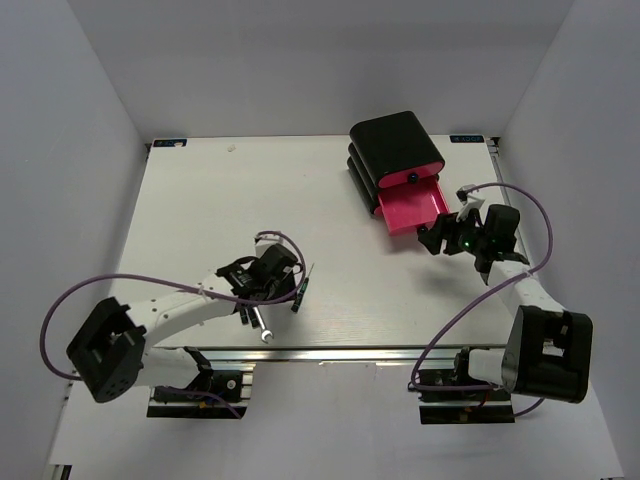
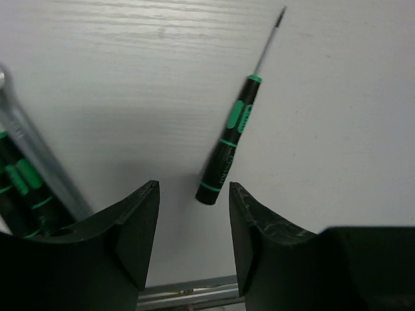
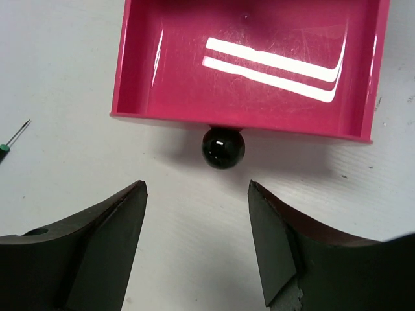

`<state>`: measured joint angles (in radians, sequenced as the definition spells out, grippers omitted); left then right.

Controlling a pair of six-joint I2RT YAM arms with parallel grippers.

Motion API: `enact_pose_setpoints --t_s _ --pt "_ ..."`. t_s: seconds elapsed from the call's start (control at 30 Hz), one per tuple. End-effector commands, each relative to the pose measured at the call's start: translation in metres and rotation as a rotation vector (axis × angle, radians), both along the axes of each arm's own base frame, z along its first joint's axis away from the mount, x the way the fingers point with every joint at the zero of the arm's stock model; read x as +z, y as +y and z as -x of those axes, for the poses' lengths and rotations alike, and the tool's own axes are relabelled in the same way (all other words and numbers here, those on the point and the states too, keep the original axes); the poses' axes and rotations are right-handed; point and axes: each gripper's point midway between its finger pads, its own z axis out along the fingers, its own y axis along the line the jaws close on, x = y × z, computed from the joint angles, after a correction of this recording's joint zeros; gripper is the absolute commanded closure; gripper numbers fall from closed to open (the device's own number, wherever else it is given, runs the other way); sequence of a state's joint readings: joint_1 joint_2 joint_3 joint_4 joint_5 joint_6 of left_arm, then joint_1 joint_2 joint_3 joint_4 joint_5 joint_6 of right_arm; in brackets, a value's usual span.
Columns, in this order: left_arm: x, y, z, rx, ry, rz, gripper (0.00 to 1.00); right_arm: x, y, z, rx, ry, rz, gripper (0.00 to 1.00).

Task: Sort the tools into containers

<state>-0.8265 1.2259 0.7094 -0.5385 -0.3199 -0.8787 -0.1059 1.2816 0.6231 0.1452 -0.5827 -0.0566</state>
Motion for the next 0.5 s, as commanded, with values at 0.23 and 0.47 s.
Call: enact_pose_setpoints --t_s 0.23,0.47 --pt "-0.022 -0.059 -0.022 -0.314 0.027 -0.005 0.43 0.007 -0.012 0.033 0.003 -0.013 0.033 0.3" --pt "-0.049 -0.057 -0.029 -0.327 0.089 -0.112 0.65 0.011 -0.017 0.043 -0.008 0.011 0.018 0.3"
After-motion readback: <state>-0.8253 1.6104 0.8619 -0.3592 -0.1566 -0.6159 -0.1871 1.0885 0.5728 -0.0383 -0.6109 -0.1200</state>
